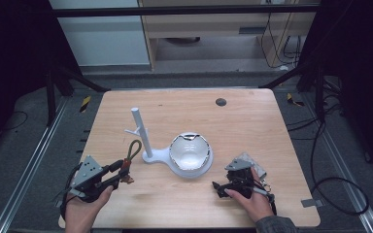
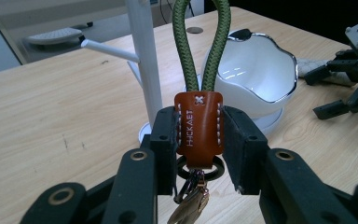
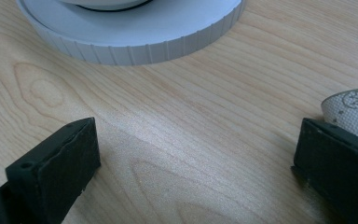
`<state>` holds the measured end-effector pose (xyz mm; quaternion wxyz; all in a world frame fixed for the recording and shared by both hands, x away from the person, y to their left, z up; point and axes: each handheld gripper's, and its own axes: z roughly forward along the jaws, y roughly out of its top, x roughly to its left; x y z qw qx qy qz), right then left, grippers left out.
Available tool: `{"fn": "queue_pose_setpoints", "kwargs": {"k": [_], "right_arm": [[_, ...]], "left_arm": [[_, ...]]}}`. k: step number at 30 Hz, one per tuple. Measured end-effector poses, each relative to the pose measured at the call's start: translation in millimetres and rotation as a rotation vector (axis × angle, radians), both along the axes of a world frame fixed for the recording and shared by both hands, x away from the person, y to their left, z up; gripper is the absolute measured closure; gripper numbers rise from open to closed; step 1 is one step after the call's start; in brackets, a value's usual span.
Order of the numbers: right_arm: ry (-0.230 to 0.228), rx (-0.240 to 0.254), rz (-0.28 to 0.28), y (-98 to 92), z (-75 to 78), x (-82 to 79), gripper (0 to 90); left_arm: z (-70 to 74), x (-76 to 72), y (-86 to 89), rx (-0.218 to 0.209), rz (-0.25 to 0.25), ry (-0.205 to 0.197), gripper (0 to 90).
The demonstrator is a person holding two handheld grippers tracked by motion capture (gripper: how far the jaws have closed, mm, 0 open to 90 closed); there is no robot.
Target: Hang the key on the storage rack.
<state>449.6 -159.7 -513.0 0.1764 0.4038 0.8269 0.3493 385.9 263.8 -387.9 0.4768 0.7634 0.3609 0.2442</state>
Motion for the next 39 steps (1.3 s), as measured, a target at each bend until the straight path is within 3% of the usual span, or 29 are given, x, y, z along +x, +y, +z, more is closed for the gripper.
{"fn": "queue_pose_setpoints", "kwargs": {"k": [13, 29, 39], "right_arm": [[-0.002, 0.001, -0.001, 0.0, -0.1, -0.1, 0.4], [-0.003, 0.002, -0.002, 0.0, -0.2, -0.3, 0.4], [-0.002, 0.002, -0.002, -0.2, -0.2, -0.6, 0.4]], "left_arm": [[8.5, -1.7, -2.3, -0.016, -0.004, -0.02, 65.7], [17.7, 13.8, -0.8, -0.04, 0.028, -0.028, 65.7], [7.5, 30.4, -1.2, -0.034, 0.05, 0.009, 65.7]]}}
